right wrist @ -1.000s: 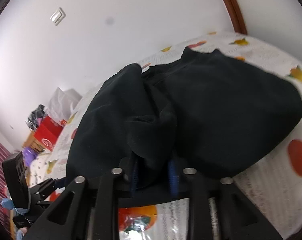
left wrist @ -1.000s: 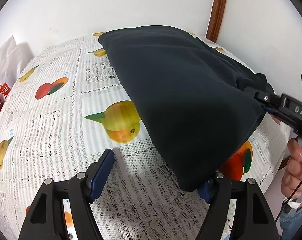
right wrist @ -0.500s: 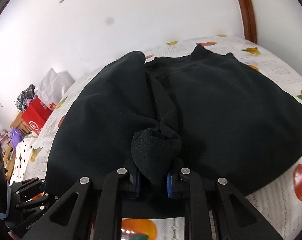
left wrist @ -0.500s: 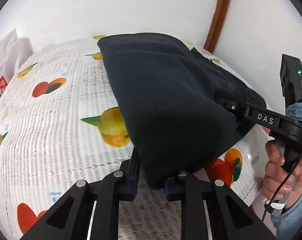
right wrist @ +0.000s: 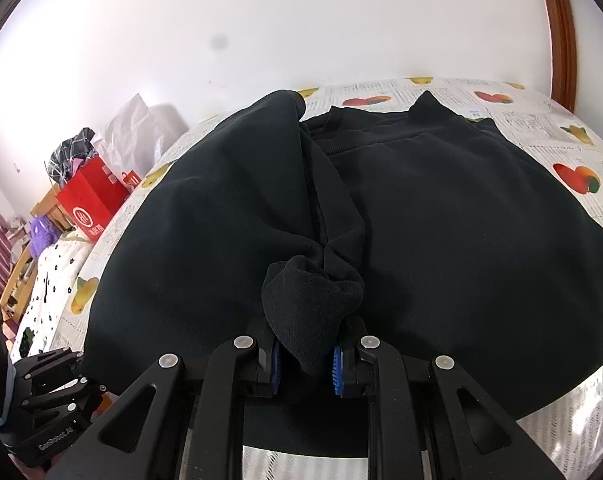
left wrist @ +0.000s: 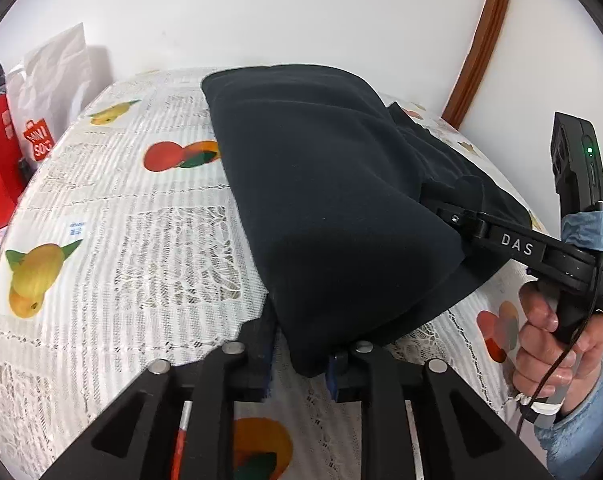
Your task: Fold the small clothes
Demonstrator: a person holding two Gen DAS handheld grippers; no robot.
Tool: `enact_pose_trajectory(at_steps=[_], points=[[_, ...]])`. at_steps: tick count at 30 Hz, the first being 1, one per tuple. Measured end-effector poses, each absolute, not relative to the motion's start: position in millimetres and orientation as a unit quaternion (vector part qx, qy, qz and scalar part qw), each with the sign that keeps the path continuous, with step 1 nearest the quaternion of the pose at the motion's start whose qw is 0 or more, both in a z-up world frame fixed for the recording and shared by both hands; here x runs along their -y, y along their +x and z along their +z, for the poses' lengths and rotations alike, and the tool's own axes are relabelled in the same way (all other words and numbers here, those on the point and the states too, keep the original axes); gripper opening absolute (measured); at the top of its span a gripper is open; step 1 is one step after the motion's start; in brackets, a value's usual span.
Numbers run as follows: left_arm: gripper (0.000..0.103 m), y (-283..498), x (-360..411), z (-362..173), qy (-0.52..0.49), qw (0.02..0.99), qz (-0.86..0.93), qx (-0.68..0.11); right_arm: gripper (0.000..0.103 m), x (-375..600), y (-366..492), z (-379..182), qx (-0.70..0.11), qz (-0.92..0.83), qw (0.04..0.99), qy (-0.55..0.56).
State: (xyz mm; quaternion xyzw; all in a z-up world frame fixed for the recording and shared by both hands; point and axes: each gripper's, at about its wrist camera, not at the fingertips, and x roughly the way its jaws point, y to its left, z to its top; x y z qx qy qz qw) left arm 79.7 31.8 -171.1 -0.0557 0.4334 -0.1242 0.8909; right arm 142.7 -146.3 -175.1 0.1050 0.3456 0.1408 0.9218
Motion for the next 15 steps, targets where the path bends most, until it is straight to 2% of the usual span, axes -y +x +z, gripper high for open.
enact_pose_trajectory(at_steps=[2,5,12,15], points=[[0.032,82,-27,-172,-0.053,0.891,-0.129,-0.432,0.019,150,141,-176,-0.348,0.145,0.919,0.114],[0.039,89,-19,-175,-0.043,0.893,-0.12,-0.432,0.019,159,143,-178,-0.352,0.155,0.913,0.133],[0.044,100,-7,-174,-0.037,0.887,-0.117,-0.446,0.019,162,143,-178,-0.35,0.155,0.912,0.146],[0.05,100,-21,-176,-0.093,0.877,-0.142,-0.45,0.02,163,143,-179,-0.35,0.161,0.91,0.152]])
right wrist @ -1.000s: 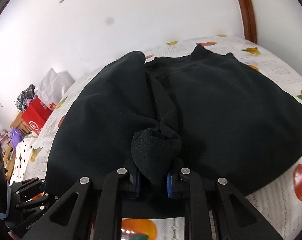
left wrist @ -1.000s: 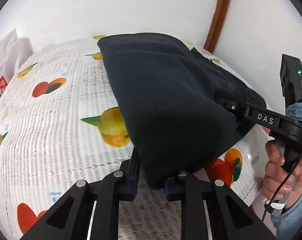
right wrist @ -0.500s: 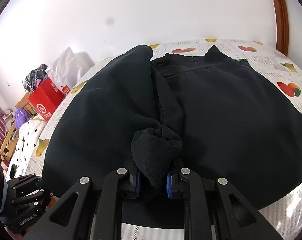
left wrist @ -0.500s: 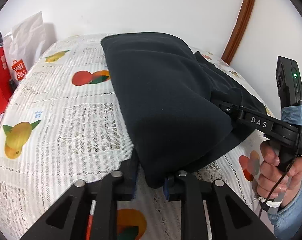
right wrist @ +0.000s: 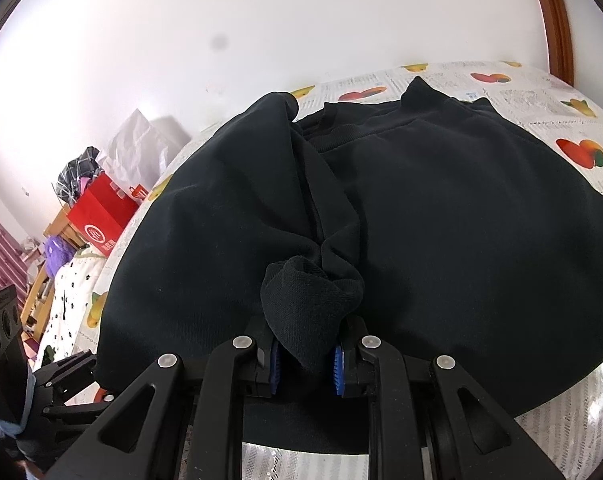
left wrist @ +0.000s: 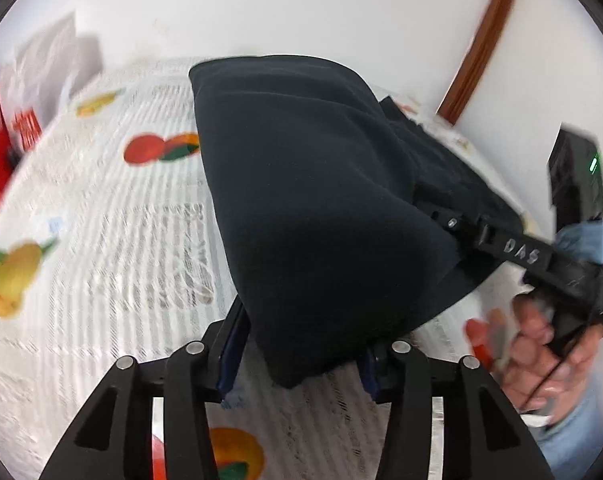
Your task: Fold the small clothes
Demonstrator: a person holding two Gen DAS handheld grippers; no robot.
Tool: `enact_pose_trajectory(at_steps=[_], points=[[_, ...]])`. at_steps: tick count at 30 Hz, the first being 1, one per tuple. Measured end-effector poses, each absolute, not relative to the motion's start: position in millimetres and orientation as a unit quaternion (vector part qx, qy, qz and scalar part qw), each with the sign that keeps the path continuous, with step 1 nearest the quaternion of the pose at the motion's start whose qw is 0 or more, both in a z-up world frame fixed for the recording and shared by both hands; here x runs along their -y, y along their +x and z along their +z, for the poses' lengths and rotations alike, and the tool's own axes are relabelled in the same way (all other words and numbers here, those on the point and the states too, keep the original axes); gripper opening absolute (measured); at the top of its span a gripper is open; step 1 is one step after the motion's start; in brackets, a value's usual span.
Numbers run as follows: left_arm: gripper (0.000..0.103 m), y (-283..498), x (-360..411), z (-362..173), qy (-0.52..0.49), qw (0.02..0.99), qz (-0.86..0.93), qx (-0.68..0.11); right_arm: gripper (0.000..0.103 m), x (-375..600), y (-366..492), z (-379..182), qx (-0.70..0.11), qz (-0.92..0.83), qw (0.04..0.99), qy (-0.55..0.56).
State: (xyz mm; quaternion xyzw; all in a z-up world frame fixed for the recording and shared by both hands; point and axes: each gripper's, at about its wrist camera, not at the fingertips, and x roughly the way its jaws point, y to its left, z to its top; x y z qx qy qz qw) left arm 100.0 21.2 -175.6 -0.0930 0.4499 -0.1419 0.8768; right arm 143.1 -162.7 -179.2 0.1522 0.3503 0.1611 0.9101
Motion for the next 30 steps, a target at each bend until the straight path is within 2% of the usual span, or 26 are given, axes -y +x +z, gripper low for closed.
enact_pose_trajectory(at_steps=[2,3,11,13,17,21,26,28,30], points=[[0.069,98,-23,-177,-0.104,0.875,-0.157,-0.447,0.02,164,143,-179,-0.35,0.164,0.909,0.155],[0.071,97,-19,-176,-0.096,0.875,-0.158,-0.447,0.02,164,143,-179,-0.35,0.164,0.909,0.154],[0.072,101,12,-180,-0.016,0.89,-0.115,-0.441,0.02,161,139,-176,-0.349,0.164,0.912,0.139],[0.076,104,23,-183,0.026,0.892,-0.094,-0.442,0.02,163,141,-176,-0.35,0.166,0.91,0.145],[0.076,110,23,-184,0.015,0.892,-0.086,-0.444,0.02,166,143,-169,-0.348,0.166,0.911,0.144],[0.076,104,21,-184,0.019,0.894,-0.082,-0.44,0.017,172,125,-139,-0.282,0.179,0.935,0.122],[0.076,107,19,-184,0.016,0.892,-0.078,-0.445,0.016,214,84,-109,-0.165,0.176,0.956,0.17],[0.076,108,20,-186,0.017,0.893,-0.08,-0.442,0.016,226,86,-116,-0.174,0.151,0.959,0.164],[0.076,107,20,-186,0.017,0.894,-0.08,-0.441,0.016,236,98,-133,-0.219,0.122,0.954,0.164]])
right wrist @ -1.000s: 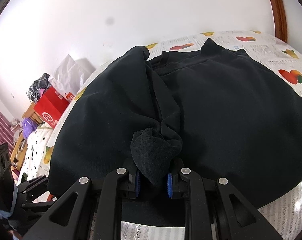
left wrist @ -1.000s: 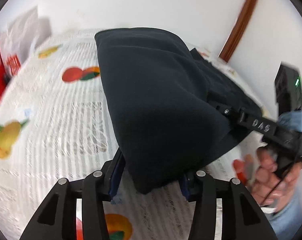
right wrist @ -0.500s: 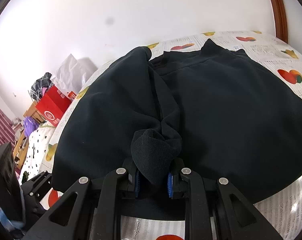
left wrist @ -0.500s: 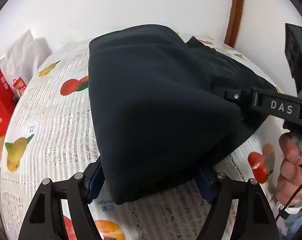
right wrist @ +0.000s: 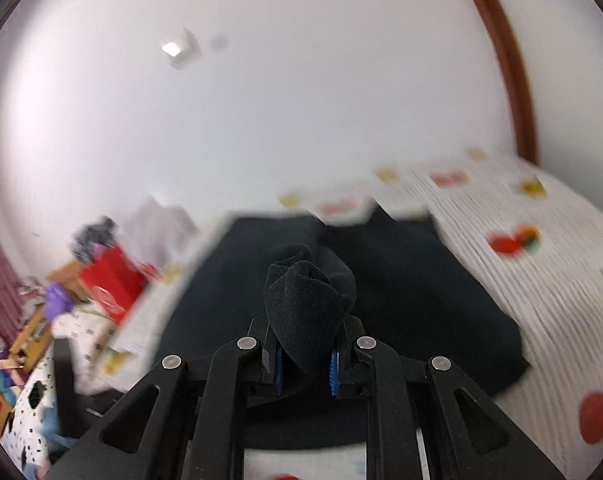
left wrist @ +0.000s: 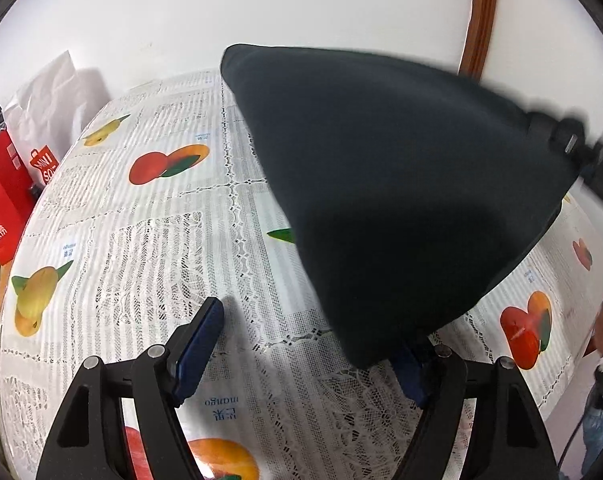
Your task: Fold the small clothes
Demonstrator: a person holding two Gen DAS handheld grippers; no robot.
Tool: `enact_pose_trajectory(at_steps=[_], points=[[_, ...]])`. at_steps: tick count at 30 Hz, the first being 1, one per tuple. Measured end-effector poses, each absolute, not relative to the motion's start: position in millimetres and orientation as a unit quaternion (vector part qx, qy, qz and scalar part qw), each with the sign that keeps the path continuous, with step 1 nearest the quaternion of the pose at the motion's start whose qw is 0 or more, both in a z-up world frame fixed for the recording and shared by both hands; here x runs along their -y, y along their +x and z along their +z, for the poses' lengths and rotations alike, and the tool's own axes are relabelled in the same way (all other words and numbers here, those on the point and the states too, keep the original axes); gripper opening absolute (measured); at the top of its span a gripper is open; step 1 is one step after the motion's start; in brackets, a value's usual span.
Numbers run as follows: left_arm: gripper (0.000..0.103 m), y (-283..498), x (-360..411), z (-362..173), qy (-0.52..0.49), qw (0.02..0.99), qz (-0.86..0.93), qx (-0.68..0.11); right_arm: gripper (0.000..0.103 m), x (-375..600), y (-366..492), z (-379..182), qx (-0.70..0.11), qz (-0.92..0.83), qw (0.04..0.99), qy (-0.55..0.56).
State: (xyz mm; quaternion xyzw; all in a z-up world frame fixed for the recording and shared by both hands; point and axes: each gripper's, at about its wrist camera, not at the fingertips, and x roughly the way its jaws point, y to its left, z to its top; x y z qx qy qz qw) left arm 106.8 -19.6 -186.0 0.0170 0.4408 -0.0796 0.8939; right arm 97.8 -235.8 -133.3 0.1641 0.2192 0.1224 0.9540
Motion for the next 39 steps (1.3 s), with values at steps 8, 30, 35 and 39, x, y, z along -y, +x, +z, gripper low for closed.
enact_pose_trajectory(at_steps=[8,30,35,39], points=[[0.079,94,19,-185,0.018,0.894,-0.088,-0.438,0.018,235,113,-180,-0.305,0.072,0.94,0.134],[0.084,108,46,-183,0.03,0.889,-0.094,-0.448,0.016,278,74,-116,-0.14,0.058,0.978,0.143],[0.084,107,49,-186,0.033,0.89,-0.094,-0.444,0.016,315,102,-160,-0.245,0.012,0.954,0.17],[0.084,105,49,-186,0.037,0.89,-0.096,-0.444,0.018,310,109,-178,-0.271,-0.002,0.951,0.15]])
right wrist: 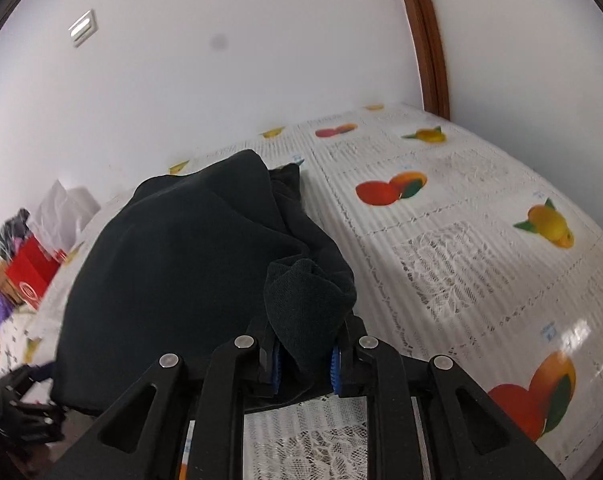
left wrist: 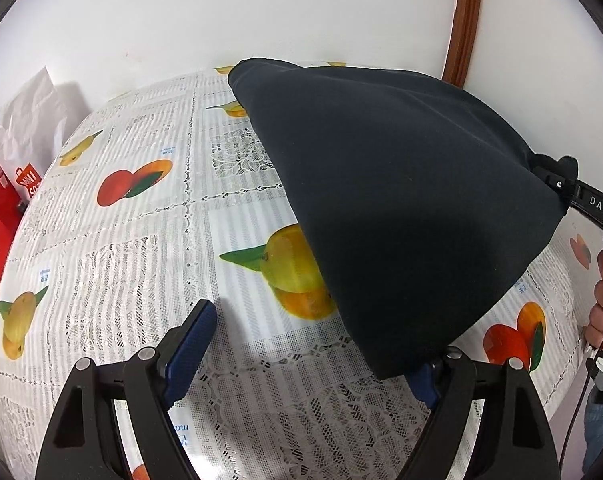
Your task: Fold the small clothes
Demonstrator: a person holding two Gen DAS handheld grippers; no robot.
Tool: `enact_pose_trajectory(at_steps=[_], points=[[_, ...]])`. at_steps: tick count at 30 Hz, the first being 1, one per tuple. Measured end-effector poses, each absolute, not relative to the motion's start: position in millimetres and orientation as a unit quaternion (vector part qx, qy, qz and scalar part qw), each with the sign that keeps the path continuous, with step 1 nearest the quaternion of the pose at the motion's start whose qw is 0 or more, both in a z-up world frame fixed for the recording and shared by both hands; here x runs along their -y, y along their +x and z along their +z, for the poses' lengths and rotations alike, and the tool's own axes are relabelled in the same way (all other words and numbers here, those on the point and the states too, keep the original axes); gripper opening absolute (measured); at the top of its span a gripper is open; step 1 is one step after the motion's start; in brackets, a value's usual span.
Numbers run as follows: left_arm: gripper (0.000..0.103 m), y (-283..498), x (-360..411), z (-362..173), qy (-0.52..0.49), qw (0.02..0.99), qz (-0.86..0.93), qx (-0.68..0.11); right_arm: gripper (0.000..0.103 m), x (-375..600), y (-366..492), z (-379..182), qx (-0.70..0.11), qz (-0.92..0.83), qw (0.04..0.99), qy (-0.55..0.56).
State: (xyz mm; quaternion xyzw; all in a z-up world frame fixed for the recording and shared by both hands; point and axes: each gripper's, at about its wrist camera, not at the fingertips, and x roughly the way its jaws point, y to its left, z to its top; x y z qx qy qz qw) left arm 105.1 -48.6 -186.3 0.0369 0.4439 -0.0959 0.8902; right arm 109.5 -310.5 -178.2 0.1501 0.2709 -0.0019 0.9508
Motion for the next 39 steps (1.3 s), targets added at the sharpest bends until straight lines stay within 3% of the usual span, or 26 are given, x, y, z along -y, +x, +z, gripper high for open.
enact_pose_trajectory(at_steps=[4,6,8,12,14,16,17,23,31,35,39], points=[[0.081,105,48,-185,0.029,0.888,-0.098,-0.448,0.019,308,110,-177,-0.274,-0.005,0.952,0.135],[0.074,102,49,-182,0.024,0.888,-0.102,-0.447,0.024,308,110,-174,-0.275,-0.003,0.953,0.129],[0.064,99,53,-179,0.024,0.888,-0.112,-0.445,0.032,310,105,-172,-0.276,-0.003,0.952,0.13],[0.044,97,60,-174,0.017,0.885,-0.132,-0.447,0.034,315,92,-167,-0.265,0.001,0.954,0.137],[0.029,96,62,-173,0.012,0.883,-0.142,-0.447,0.035,317,92,-169,-0.271,0.0,0.952,0.142],[0.023,95,65,-171,0.008,0.882,-0.146,-0.448,0.035,318,95,-172,-0.279,-0.003,0.949,0.145],[0.021,93,66,-170,0.01,0.884,-0.143,-0.445,0.024,319,97,-174,-0.282,-0.001,0.948,0.15],[0.017,85,50,-162,-0.009,0.892,-0.124,-0.435,0.02,296,111,-176,-0.275,0.0,0.954,0.121],[0.017,70,5,-165,-0.023,0.892,-0.091,-0.443,0.024,277,108,-163,-0.308,0.115,0.935,0.131],[0.022,65,7,-167,-0.008,0.89,-0.093,-0.445,0.033,280,78,-153,-0.271,0.101,0.949,0.126],[0.032,58,13,-165,0.008,0.886,-0.104,-0.451,0.035,273,71,-130,-0.237,0.099,0.961,0.099]])
